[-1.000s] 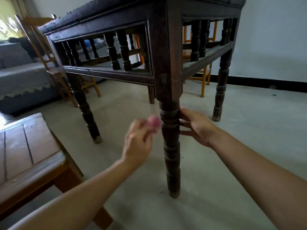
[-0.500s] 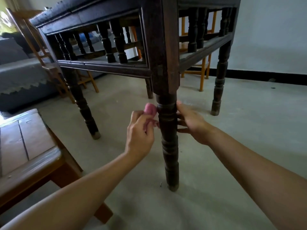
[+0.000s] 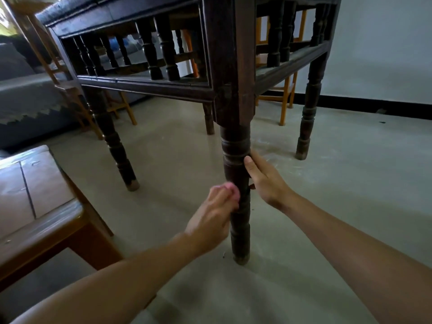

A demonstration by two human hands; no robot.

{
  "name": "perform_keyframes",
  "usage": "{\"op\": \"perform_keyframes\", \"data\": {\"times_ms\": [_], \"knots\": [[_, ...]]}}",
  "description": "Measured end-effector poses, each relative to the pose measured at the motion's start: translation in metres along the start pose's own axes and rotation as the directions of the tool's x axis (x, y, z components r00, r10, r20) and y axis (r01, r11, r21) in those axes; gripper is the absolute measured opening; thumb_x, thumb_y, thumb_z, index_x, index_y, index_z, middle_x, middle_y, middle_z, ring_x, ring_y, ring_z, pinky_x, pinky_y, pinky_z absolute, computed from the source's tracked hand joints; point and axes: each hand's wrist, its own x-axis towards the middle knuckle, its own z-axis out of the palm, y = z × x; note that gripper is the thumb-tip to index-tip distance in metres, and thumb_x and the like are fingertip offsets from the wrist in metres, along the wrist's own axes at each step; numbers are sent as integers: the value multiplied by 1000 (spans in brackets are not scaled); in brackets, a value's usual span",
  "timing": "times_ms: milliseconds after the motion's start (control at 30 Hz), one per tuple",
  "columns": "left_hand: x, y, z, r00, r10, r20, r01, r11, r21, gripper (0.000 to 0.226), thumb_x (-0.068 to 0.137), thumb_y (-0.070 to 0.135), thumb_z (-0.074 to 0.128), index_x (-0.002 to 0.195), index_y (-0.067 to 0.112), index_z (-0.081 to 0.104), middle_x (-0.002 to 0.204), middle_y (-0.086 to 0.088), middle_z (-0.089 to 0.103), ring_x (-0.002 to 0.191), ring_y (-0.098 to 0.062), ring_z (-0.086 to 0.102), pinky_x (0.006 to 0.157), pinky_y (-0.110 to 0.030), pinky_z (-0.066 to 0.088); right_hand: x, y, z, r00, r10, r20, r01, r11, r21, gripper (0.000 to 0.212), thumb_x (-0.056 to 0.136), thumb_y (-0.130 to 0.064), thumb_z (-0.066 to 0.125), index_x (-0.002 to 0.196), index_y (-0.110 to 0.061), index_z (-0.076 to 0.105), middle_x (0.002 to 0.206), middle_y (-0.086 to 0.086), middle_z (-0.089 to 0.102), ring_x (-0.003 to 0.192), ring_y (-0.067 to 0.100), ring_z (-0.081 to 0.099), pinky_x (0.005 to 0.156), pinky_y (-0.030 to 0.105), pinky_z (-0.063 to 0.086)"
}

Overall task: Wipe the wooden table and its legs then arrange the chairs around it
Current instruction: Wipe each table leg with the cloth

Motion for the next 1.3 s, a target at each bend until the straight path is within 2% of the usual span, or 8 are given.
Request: {"op": "perform_keyframes", "data": {"times_ms": [100,267,367,500,700,933,1100,1300], "knots": [[-39,1,19,904,87,418,-109,994,28,61,86,3,58,140,24,40,134,1,43,120,-17,43,90,-29,52,-2,-6,-3,999,26,21,-27,999,40,29,105,-35,34,130,-38,49,117,-13,61,104,-4,53,78,21,42],[-8,-44,-1,892,-427,-146,415,903,-109,14,87,8,58,92,10,70,99,-1,55,88,-17,55,76,-41,52,-7,-4,0,989,133,66,-140,984,115,32,102,-49,30,115,-39,57,109,-21,61,101,-6,53,85,22,39],[0,-24,4,952,-279,-128,276,960,-37,24,85,2,55,107,3,66,114,-10,58,105,-24,53,92,-42,49,-13,9,8,978,192,86,-202,971,129,46,91,-65,27,115,-42,58,111,-24,60,101,-4,54,90,25,40],[-46,19,43,885,146,441,-114,989,-97,43,83,-1,53,126,9,57,126,-9,50,119,-24,45,90,-41,52,-16,19,8,966,233,111,-246,961,125,56,88,-68,29,122,-37,59,119,-13,65,111,8,58,91,35,46],[-26,-41,27,937,-348,-39,343,934,-101,20,85,6,55,98,9,69,98,-4,53,84,-21,59,74,-38,54,-16,22,9,950,279,144,-296,948,118,46,92,-65,25,112,-42,59,108,-21,62,98,0,56,91,37,45],[-56,5,58,948,141,285,-142,990,-17,49,85,5,59,132,15,51,126,-9,53,115,-29,52,99,-43,48,-15,28,15,959,251,133,-270,951,151,47,89,-67,25,110,-42,60,105,-20,67,95,-6,62,81,26,45],[-37,-42,33,939,-341,39,338,939,67,13,89,8,60,97,14,67,102,-6,57,85,-14,54,80,-29,49,-16,27,15,953,262,156,-284,947,147,45,87,-69,25,107,-46,57,102,-25,64,95,-8,57,86,28,43],[-54,8,71,968,7,250,23,993,-117,22,90,11,56,111,16,60,103,-9,58,88,-23,57,77,-30,49,-16,31,18,961,254,110,-270,946,177,63,81,-73,29,120,-36,60,107,-20,67,95,-9,62,88,25,44]]}}
